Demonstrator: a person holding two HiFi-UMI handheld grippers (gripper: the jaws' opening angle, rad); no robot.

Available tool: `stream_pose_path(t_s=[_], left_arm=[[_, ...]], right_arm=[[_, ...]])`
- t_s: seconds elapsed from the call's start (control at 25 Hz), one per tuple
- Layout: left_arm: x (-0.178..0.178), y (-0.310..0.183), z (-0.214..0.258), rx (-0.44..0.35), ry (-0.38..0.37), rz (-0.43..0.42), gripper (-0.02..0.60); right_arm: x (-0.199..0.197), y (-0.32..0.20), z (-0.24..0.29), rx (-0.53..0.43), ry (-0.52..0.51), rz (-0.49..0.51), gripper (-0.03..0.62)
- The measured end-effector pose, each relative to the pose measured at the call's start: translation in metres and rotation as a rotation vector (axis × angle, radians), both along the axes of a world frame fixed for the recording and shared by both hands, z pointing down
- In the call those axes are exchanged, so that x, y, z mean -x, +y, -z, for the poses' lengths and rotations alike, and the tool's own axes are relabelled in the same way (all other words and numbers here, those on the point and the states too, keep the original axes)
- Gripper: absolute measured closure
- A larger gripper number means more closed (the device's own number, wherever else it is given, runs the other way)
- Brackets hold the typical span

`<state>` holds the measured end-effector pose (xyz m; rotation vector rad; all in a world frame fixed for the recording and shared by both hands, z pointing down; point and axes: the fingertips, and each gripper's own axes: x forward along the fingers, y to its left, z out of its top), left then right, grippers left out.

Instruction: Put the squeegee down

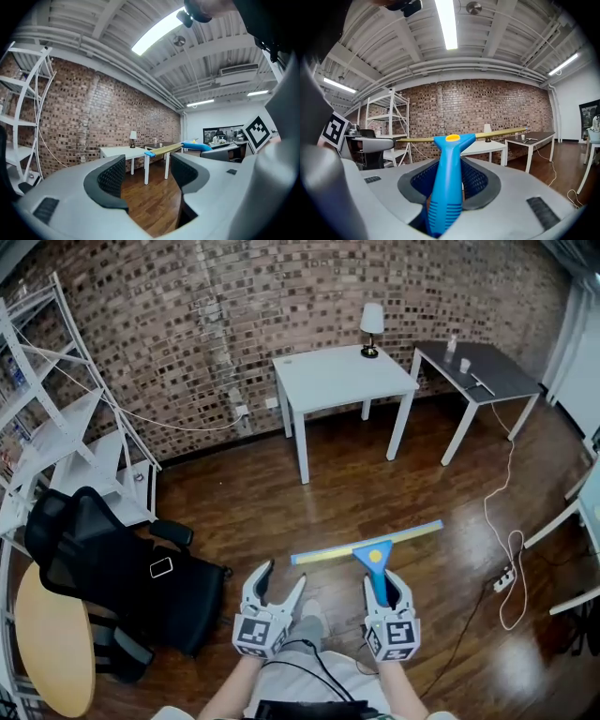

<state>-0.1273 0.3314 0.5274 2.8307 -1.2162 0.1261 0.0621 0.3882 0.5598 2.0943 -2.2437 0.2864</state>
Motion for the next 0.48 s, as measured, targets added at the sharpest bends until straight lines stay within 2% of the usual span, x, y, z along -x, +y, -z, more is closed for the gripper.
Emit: stream_pose_path(t_s=[0.12, 0.24, 0.4, 0.48], left_arm=[[-0.015, -0.058, 0.019, 0.007, 0.071, 0.0, 0.291], [-0.026, -0.113, 0.03, -0.019, 0.115, -0.018, 0.291], [-0.031, -0.157, 0.032, -0.016, 0.143, -0.074, 0.291], [-0.026, -0.182, 0.025, -0.03, 0.14, -0.06, 0.291]], right_arm=[[-0.015, -0.054, 0.018, -0.011, 0.02, -0.005, 0.442], [-0.024, -0.106, 0.034, -0.027, 0.032, -0.011, 0.442], [-0.024, -0.155, 0.034, -0.005, -0.019, -0.026, 0.442], [-0.017, -0.172, 0.032, 0.007, -0.032, -0.022, 0.442]])
